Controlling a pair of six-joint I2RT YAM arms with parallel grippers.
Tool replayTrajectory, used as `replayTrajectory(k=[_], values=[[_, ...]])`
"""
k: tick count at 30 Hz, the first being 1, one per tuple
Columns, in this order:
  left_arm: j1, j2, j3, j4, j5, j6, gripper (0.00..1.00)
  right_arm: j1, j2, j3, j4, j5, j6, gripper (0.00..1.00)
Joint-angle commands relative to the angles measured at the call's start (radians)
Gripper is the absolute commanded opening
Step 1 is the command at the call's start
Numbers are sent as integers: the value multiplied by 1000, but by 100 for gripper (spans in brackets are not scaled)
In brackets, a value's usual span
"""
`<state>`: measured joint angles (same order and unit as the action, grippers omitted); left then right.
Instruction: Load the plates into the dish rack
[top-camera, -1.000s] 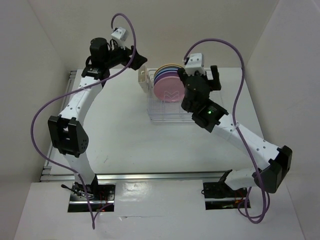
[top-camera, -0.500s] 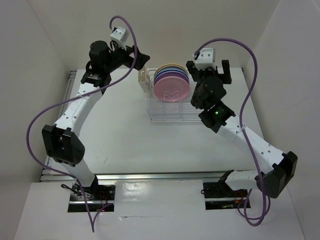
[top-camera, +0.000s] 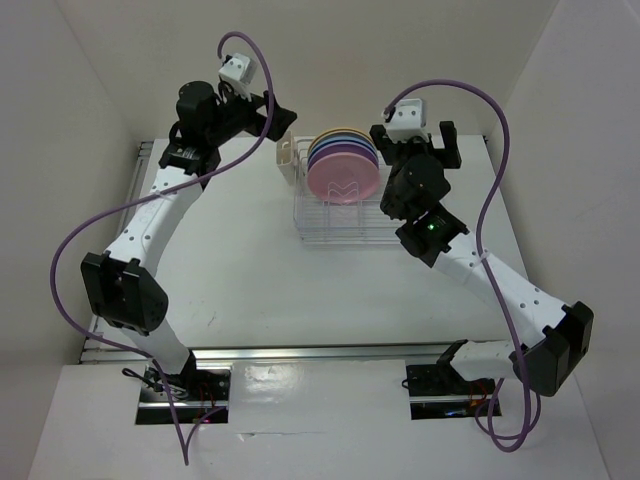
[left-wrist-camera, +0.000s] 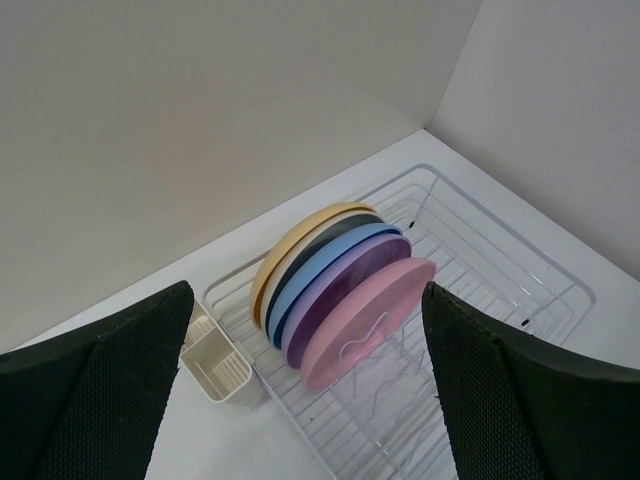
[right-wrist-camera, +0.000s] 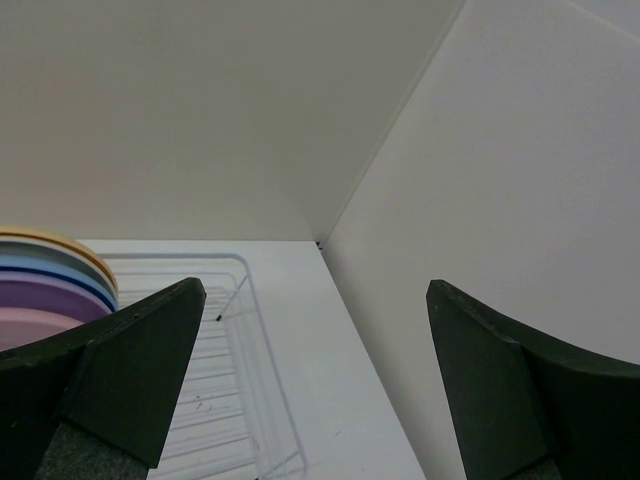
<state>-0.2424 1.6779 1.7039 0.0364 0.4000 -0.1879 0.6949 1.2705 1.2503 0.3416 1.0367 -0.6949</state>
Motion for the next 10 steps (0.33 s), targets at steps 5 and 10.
replayTrajectory(k=[5, 10], values=[[5, 17, 69, 25, 26, 5, 100, -5, -36, 24, 54, -3, 0, 100], [5, 26, 79, 25, 26, 15, 100, -5, 4, 34, 22, -9, -11, 100]])
